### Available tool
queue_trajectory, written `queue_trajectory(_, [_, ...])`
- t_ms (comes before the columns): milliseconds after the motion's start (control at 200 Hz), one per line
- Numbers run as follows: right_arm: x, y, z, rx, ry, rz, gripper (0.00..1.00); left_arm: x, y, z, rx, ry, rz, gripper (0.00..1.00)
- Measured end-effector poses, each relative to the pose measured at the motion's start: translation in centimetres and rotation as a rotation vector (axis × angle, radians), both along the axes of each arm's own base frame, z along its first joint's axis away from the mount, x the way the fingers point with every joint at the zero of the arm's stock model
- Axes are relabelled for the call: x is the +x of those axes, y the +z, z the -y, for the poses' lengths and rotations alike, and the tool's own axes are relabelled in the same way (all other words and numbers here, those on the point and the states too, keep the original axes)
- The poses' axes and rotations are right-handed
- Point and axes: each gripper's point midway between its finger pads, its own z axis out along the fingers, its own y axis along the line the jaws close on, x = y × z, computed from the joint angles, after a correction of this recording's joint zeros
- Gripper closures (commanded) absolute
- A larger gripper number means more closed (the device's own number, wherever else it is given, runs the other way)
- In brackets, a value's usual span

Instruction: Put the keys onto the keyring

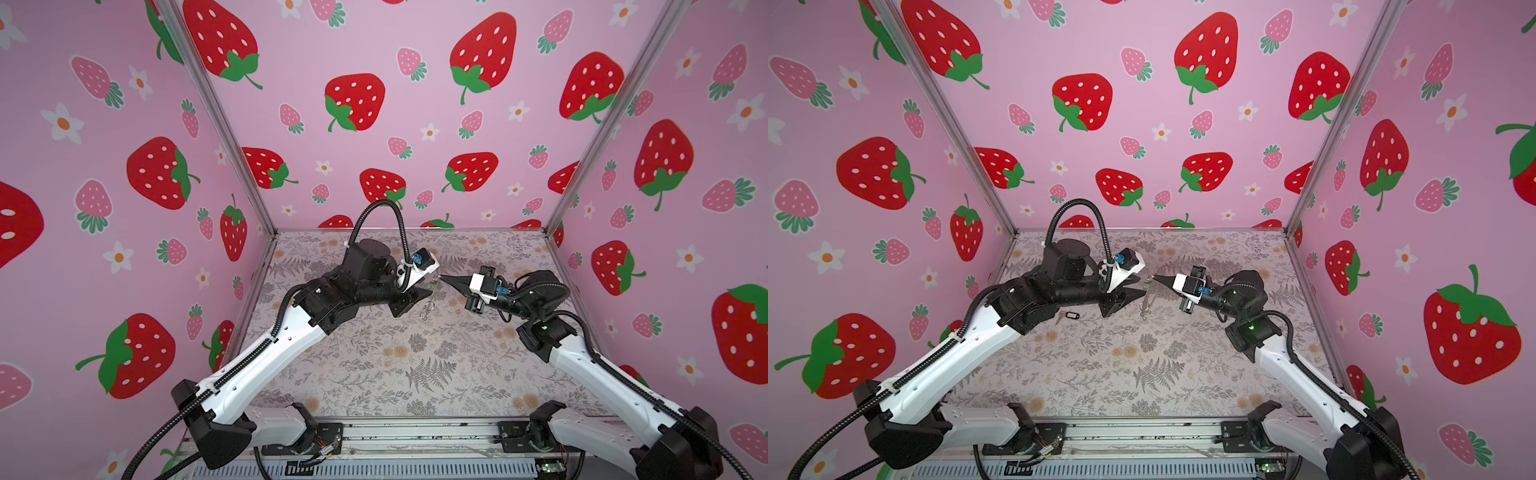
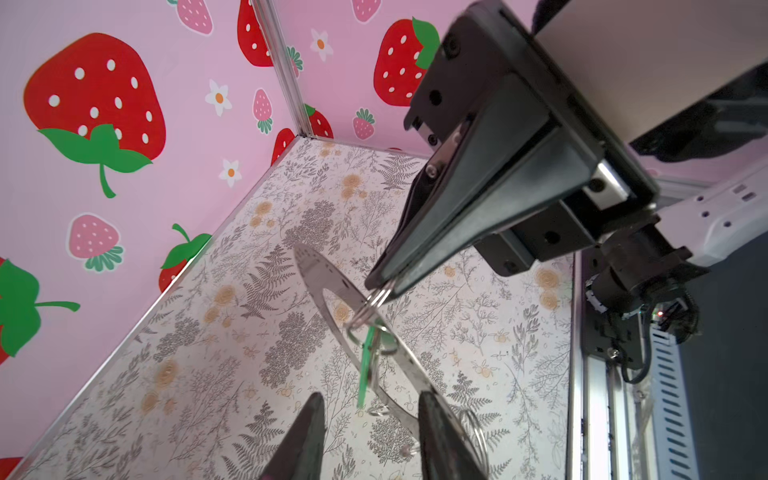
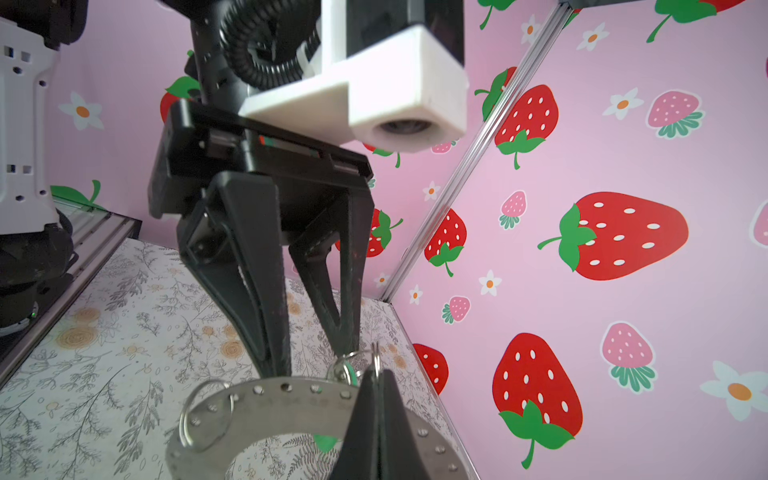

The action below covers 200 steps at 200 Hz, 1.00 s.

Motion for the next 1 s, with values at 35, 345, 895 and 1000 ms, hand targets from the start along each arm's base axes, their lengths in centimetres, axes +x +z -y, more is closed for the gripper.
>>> queue_trajectory(35, [0.0, 0.1, 0.0, 0.008, 0.004, -0.002, 1.0, 0.1, 0.0, 0.1, -0.014, 0.0, -0.009, 0.61])
queue_trajectory(345, [-0.4, 1.1, 0.0, 0.064, 0.038, -0.014, 1.0, 0.4, 1.6, 0.8, -0.098, -0.006, -0.005, 0.7])
queue_trajectory(895, [-0.8, 1.4, 0.1, 0.099, 0.056, -0.028, 1.0, -0.1, 1.0, 1.8, -0.099, -0.072, -0.019, 1.0])
queue_trajectory(1000, [-0.8, 1.4, 0.1, 0.098, 0.059, -0.029, 1.0, -0.2, 0.8, 1.9, -0.092, -0.086, -0.015, 1.0])
